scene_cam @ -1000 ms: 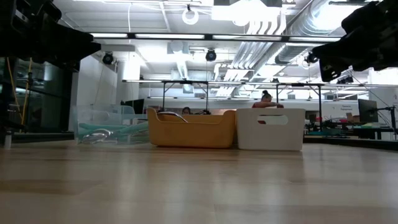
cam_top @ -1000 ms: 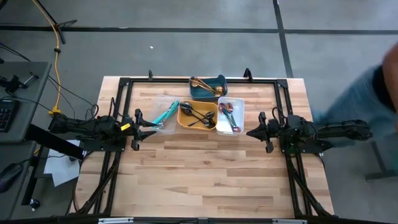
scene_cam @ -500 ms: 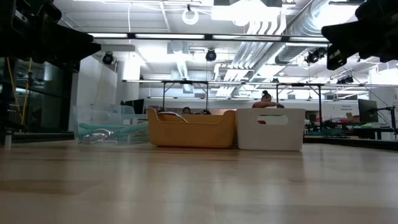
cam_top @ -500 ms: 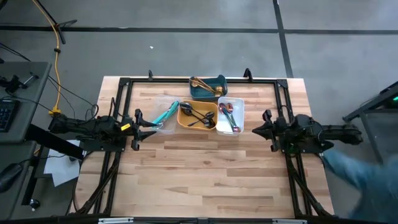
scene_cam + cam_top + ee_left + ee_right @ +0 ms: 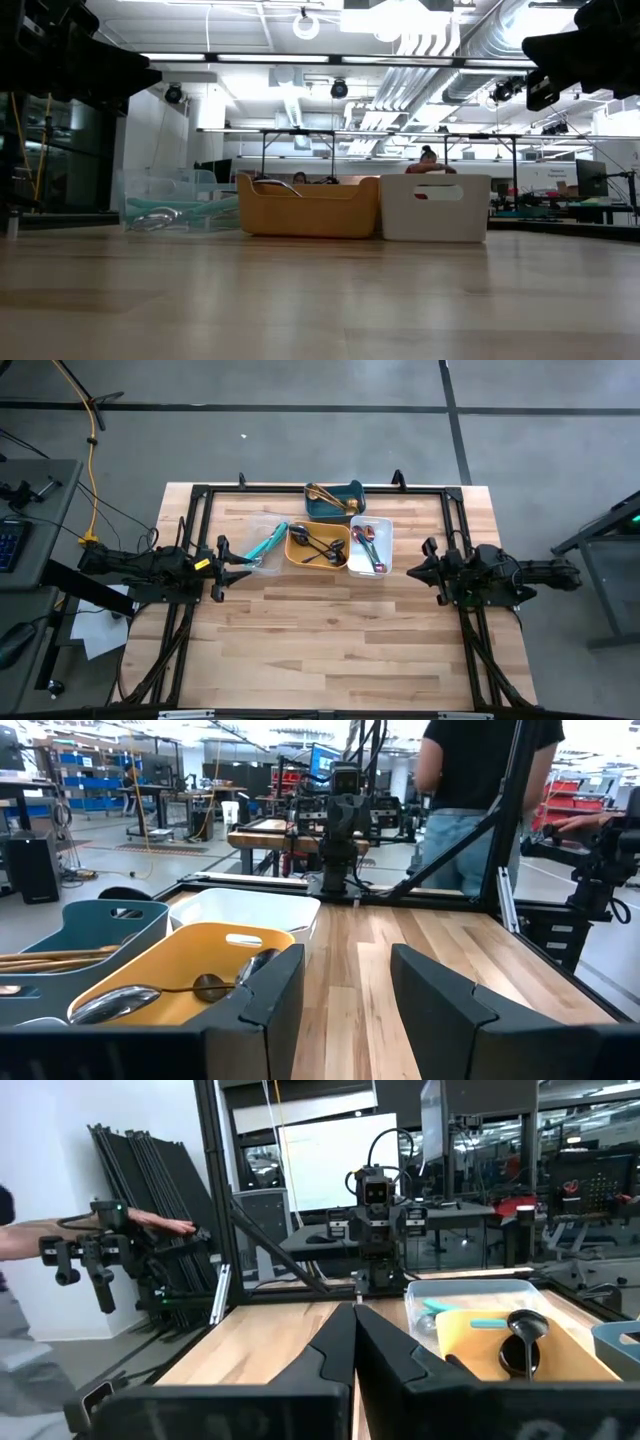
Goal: Sort silverware by color (type)
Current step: Return to Home Position
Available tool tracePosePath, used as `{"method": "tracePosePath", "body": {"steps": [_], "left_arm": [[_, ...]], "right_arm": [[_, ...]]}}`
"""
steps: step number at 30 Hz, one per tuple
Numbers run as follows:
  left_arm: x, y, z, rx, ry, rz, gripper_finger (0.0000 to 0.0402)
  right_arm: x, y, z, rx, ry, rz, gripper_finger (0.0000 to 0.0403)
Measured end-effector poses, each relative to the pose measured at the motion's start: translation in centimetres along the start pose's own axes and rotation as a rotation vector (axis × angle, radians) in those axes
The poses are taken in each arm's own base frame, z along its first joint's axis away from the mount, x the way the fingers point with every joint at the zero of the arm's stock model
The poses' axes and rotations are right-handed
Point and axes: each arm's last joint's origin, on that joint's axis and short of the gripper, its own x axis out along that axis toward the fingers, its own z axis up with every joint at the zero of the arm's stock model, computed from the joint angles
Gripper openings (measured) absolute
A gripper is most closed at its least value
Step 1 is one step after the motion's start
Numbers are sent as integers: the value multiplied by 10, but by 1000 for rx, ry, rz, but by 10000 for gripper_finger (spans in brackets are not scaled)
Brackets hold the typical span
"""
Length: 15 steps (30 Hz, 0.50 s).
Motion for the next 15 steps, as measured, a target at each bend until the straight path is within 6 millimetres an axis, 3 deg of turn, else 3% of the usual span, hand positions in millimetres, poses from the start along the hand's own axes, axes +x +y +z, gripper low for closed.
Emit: {"method": "tracePosePath", "body": {"steps": [15], "left_arm": [[0, 0, 0, 0, 0, 0, 145]], "right_arm": [[1, 0, -1, 2, 13, -2, 0]]}}
